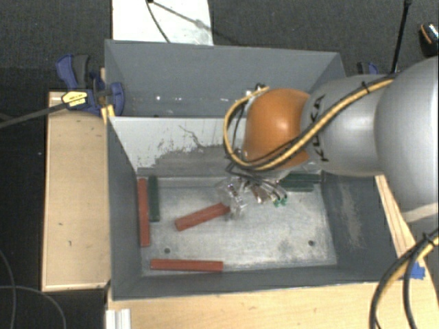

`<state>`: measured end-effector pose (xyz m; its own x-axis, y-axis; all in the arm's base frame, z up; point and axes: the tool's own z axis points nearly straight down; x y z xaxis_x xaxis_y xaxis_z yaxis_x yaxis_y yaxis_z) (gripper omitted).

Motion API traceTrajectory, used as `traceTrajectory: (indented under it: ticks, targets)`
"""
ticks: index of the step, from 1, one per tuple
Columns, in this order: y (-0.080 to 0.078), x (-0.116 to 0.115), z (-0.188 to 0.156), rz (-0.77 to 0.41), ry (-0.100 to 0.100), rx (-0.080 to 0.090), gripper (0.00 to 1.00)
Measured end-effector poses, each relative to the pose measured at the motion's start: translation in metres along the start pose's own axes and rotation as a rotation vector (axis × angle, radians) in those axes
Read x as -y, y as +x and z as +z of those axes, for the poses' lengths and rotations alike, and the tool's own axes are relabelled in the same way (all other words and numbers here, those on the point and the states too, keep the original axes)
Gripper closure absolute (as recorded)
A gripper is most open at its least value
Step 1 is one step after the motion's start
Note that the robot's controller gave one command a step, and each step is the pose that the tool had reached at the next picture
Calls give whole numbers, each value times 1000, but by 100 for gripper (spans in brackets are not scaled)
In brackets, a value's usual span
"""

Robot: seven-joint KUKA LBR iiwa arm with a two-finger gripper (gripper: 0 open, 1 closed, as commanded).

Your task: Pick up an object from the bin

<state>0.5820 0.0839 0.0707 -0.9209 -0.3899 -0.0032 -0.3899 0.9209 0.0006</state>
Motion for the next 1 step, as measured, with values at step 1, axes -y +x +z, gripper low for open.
traceTrajectory:
  ticks: [1]
  targets:
    - [25, 8, -138, -72, 4, 7, 100]
